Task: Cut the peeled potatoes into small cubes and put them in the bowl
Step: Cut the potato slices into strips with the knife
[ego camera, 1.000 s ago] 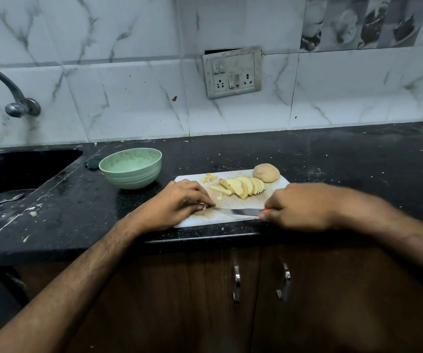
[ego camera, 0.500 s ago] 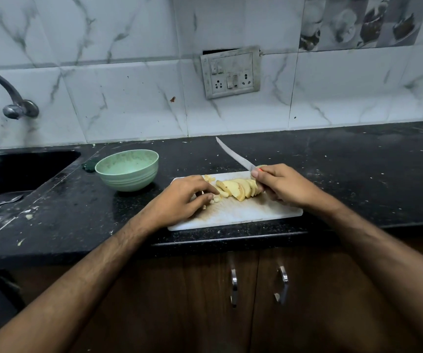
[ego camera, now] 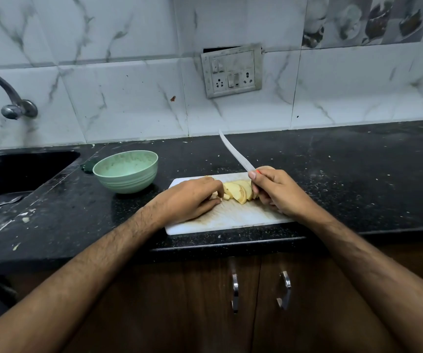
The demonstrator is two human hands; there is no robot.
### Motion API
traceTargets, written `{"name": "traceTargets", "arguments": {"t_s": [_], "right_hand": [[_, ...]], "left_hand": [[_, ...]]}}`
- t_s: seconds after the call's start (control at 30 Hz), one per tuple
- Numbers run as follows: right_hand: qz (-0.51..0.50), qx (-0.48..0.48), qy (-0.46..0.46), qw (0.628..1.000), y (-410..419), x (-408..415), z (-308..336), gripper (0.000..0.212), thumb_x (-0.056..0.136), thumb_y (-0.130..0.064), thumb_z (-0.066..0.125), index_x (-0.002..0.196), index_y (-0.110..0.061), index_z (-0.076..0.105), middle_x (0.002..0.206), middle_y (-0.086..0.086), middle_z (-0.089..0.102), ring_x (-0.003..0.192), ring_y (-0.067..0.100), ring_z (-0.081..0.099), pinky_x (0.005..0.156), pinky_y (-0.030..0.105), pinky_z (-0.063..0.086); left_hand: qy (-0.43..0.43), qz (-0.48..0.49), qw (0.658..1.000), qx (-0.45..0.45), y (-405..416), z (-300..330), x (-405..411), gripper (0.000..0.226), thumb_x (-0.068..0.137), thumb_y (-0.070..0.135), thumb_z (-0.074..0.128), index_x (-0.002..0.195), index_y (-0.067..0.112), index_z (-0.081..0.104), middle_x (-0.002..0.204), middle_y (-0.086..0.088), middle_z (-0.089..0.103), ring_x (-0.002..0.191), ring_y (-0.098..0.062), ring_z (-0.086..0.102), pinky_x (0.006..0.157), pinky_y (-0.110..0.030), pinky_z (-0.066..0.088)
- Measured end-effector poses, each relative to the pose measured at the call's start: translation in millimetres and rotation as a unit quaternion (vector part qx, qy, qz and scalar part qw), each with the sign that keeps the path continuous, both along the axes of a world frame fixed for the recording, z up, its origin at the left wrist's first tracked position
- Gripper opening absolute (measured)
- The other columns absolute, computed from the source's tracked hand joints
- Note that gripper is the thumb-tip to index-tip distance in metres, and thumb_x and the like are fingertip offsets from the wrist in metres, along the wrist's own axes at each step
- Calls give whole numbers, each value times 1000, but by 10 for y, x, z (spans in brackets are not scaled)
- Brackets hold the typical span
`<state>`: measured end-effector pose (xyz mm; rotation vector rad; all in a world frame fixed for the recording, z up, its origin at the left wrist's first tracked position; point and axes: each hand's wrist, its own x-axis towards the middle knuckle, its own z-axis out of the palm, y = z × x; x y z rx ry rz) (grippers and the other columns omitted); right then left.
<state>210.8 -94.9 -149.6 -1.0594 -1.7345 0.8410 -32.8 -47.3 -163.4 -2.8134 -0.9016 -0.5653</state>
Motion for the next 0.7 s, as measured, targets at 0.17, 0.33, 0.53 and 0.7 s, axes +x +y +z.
{"name": "traceTargets", "arguments": {"t_s": [0.17,0.33,0.53,0.7], "right_hand": [[1,0,-3,1000,8,12,-23,40,105,-25,45,73,-2,52,46,3,38,34,4,31,36,12,27],[-5,-2,-18,1000,51,24,-61,40,104,-30,46,73,-6,53,46,4,39,35,5,31,37,11,26],[-5,-3,-15,1000,59,24,-83,40,104,-30,47,75,-4,54,44,-1,39,35,4,32,36,12,26],[-6,0,-17,1000,71,19,-89,40,104,-30,47,74,-4,54,44,-3,40,34,3,33,37,12,27]], "left_hand": [[-55,6,998,-20,19,-10,3,9,98,24,64,106,18,65,90,11,54,79,-2,49,75,-24,44],[-142,23,976,-163,-26,87,-60,16,101,19,61,105,18,76,93,8,64,75,-4,65,71,-15,48],[12,9,969,-245,-11,324,-181,33,103,10,55,130,23,66,108,8,51,105,0,52,88,-8,37],[86,29,960,-264,-5,421,-194,46,96,16,67,140,27,57,118,7,49,93,0,60,84,-12,47]]}}
